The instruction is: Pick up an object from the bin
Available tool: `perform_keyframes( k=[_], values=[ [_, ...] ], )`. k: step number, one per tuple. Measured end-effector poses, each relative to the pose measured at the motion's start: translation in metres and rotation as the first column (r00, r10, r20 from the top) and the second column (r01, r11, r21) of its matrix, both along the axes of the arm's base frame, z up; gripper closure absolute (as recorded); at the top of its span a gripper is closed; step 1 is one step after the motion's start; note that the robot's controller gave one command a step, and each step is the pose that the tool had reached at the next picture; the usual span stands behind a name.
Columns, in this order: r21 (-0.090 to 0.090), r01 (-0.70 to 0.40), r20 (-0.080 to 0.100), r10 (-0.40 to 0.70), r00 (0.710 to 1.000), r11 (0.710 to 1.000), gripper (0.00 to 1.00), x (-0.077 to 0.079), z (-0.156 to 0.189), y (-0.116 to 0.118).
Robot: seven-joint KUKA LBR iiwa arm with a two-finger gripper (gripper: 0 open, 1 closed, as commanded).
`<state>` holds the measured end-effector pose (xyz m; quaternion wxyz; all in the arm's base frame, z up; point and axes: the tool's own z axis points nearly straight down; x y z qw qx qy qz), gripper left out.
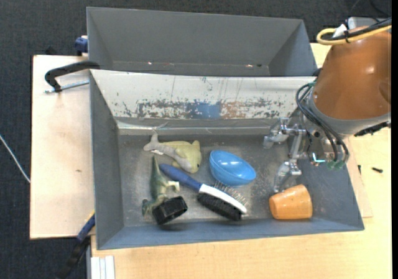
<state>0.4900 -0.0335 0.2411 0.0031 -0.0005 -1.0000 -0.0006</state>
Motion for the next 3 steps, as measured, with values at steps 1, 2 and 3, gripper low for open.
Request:
perform_keyframes(
  k=[1,2,3],
  values=[
    [-0.004,-0.257,-0.006,0.257,0.966,0.966,0.00,0.025,-0.161,0.061],
    [-0.005,-0.253,0.001,0.253,0.967,0.967,1.00,0.027,-0.156,0.060],
    [-0.010,-0.448,0.017,0.449,0.894,0.894,1.00,0.026,-0.003,-0.036]
  ],
)
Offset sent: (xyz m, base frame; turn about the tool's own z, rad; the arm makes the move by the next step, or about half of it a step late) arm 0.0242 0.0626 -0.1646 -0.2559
